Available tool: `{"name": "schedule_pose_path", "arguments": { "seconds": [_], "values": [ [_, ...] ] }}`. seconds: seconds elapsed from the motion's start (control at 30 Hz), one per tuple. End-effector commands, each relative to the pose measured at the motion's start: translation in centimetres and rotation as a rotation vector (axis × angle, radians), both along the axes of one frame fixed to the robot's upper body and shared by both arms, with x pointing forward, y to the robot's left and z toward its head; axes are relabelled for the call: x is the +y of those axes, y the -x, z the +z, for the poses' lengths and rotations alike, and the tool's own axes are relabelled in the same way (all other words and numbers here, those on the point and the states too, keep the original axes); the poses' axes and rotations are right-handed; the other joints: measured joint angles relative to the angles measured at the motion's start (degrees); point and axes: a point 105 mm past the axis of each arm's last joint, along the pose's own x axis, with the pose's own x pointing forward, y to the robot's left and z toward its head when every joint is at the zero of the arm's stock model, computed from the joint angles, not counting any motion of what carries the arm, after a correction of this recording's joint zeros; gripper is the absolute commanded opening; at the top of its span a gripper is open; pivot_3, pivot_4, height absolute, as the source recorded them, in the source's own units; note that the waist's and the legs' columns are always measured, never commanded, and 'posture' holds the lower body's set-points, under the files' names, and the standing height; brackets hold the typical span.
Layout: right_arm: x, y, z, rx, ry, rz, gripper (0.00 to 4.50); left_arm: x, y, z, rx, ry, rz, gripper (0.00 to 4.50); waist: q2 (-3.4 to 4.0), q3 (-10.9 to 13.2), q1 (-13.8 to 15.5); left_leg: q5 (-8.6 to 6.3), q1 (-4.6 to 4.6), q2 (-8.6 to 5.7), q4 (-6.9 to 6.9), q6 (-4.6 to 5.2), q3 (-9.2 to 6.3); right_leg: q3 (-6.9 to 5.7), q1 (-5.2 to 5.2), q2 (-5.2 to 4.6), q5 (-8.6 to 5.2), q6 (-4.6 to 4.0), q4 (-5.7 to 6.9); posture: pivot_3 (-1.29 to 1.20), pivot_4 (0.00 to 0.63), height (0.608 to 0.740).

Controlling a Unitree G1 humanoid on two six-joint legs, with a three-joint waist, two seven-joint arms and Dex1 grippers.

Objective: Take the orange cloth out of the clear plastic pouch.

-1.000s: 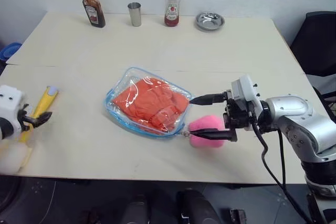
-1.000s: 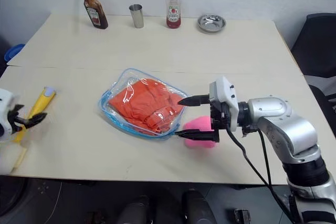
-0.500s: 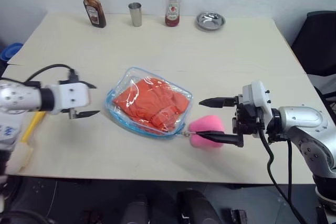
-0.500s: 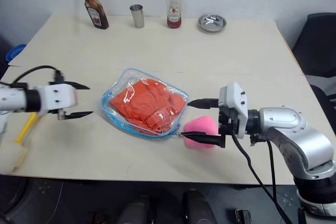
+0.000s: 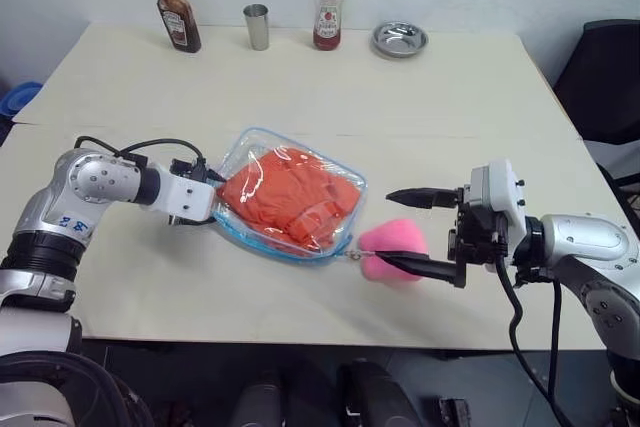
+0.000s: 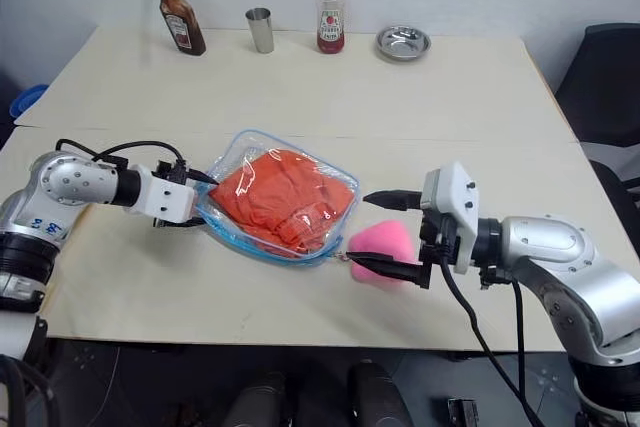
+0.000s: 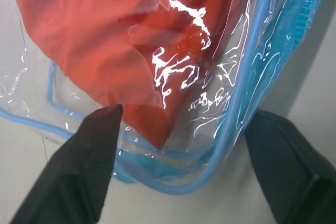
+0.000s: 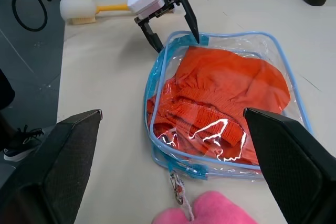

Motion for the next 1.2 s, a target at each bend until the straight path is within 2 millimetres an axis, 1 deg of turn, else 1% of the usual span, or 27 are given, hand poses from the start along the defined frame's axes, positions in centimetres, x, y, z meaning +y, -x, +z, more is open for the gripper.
{"name": "schedule_pose_path", "arguments": {
  "seconds": [0.03,0.13,0.2,0.23,0.27,0.3,0.33,0.43,0.53,0.6,0.67,0.73,0.83,0.9,1.0,1.07,1.13,1.2],
  "values": [
    [0.1,0.6,1.0,-0.047,0.004,0.008,4.50,0.1,-0.1,0.7,-0.017,-0.002,-0.008,2.41,0.00,0.00,-0.01,0.00,0.00,0.00,0.00,0.00,0.00,0.00,0.00,0.00,0.00,0.00,0.00,0.00,0.150,0.740],
    [0.0,0.5,1.0,-0.049,0.009,0.007,4.50,0.2,0.3,0.4,0.011,0.003,-0.004,1.51,0.00,0.00,0.02,0.00,0.00,0.00,0.00,-0.01,-0.01,0.00,0.00,0.00,0.00,0.00,0.00,0.00,0.150,0.740],
    [0.1,0.4,1.0,-0.049,0.010,0.008,4.50,0.5,1.0,-0.1,0.058,0.007,0.022,0.84,0.00,0.00,-0.03,0.00,0.00,0.00,0.00,-0.01,0.00,0.00,0.00,-0.01,0.00,0.00,0.01,0.00,0.150,0.740],
    [0.1,0.4,1.0,-0.048,0.011,0.009,4.50,0.6,1.4,-0.4,0.088,0.009,0.041,0.64,0.00,0.00,-0.23,0.00,0.00,0.00,0.00,-0.01,0.00,0.00,0.00,0.00,0.00,0.00,0.01,0.00,0.150,0.740],
    [0.1,0.4,1.1,-0.047,0.011,0.011,4.50,0.7,2.3,-0.8,0.134,0.023,0.069,0.42,0.00,0.00,-0.48,0.00,0.01,0.01,-0.01,-0.01,0.00,0.02,0.00,0.00,0.00,0.00,0.08,0.00,0.150,0.740],
    [0.1,0.4,1.0,-0.046,0.011,0.012,4.50,0.5,3.1,-1.0,0.167,0.047,0.092,0.10,0.00,0.00,-0.61,0.00,0.01,0.05,-0.02,-0.01,0.01,0.02,-0.01,0.03,0.00,0.00,0.11,0.00,0.150,0.740],
    [0.1,0.4,1.0,-0.045,0.012,0.014,4.50,0.3,3.8,-1.1,0.195,0.077,0.130,0.05,0.00,0.00,-0.78,0.00,0.01,0.07,-0.02,-0.02,-0.01,0.01,0.00,0.04,0.00,0.00,0.12,0.00,0.150,0.740],
    [0.1,0.3,0.8,-0.033,0.018,0.021,4.50,-1.0,5.9,-0.9,0.261,0.165,0.238,0.05,0.01,0.00,-0.93,0.00,0.02,0.10,-0.05,-0.03,-0.03,0.01,0.03,0.05,0.00,0.00,0.12,0.00,0.150,0.740],
    [0.0,0.3,0.6,-0.028,0.022,0.026,4.50,-2.1,8.2,-1.4,0.304,0.158,0.303,0.05,0.00,0.00,-0.72,-0.01,0.04,0.08,-0.03,-0.03,-0.07,0.00,0.11,0.05,0.00,0.00,0.04,0.00,0.150,0.740],
    [0.0,0.1,0.6,-0.027,0.022,0.026,4.50,-2.3,9.2,-2.0,0.309,0.146,0.355,0.05,0.00,0.00,-0.47,-0.02,0.04,0.06,-0.03,0.00,-0.07,0.01,0.12,0.05,0.00,0.00,0.02,0.00,0.150,0.740],
    [0.0,0.0,0.5,-0.023,0.023,0.027,4.50,-1.9,9.2,-2.6,0.264,0.129,0.428,0.05,0.00,0.00,-0.28,-0.06,0.05,0.06,-0.03,0.06,-0.07,0.02,0.11,0.06,0.00,0.00,-0.02,0.00,0.150,0.740],
    [-0.1,0.0,0.2,-0.017,0.038,0.029,4.50,-1.7,9.0,-3.1,0.242,0.159,0.489,0.05,0.01,0.00,-0.14,-0.16,0.07,0.06,-0.03,0.24,-0.06,0.03,0.11,0.08,0.00,0.00,-0.04,0.00,0.150,0.740],
    [-0.6,-0.2,-0.5,-0.015,0.073,0.021,4.50,-1.8,9.1,-3.7,0.244,0.194,0.510,0.05,0.01,0.00,-0.08,-0.17,0.12,0.06,-0.03,0.26,-0.05,0.06,0.13,0.09,0.00,0.00,-0.03,0.00,0.150,0.740],
    [-1.0,-0.4,-0.9,-0.016,0.095,0.004,4.50,-1.4,8.8,-4.1,0.214,0.199,0.536,0.05,0.00,-0.01,-0.05,-0.17,0.14,0.06,-0.03,0.26,-0.05,0.06,0.15,0.09,0.00,0.00,-0.03,0.00,0.150,0.740],
    [-1.9,-1.0,-1.4,-0.017,0.121,-0.052,4.50,-0.9,8.4,-4.6,0.201,0.242,0.571,0.66,0.01,-0.01,-0.07,-0.17,0.17,0.06,-0.04,0.27,-0.04,0.07,0.16,0.09,0.00,0.00,-0.03,0.00,0.150,0.740],
    [-2.8,-1.5,-1.8,-0.008,0.122,-0.113,4.50,-0.9,8.5,-4.8,0.216,0.268,0.576,1.22,0.02,-0.02,-0.02,-0.17,0.20,0.06,-0.03,0.27,-0.04,0.07,0.18,0.08,0.00,0.00,-0.01,0.00,0.150,0.740],
    [-3.9,-1.9,-2.0,0.013,0.084,-0.213,4.50,-1.1,8.4,-4.5,0.218,0.338,0.593,1.82,0.02,-0.02,0.01,-0.17,0.23,0.06,-0.04,0.26,-0.05,0.07,0.21,0.09,0.00,0.00,-0.01,0.00,0.150,0.740],
    [-5.0,-2.2,-2.2,0.042,0.041,-0.313,4.50,-1.5,8.6,-3.8,0.243,0.432,0.594,2.39,0.02,-0.02,0.08,-0.17,0.23,0.06,-0.06,0.26,-0.04,0.07,0.22,0.08,0.00,0.00,-0.02,0.00,0.150,0.740]
  ]
}}
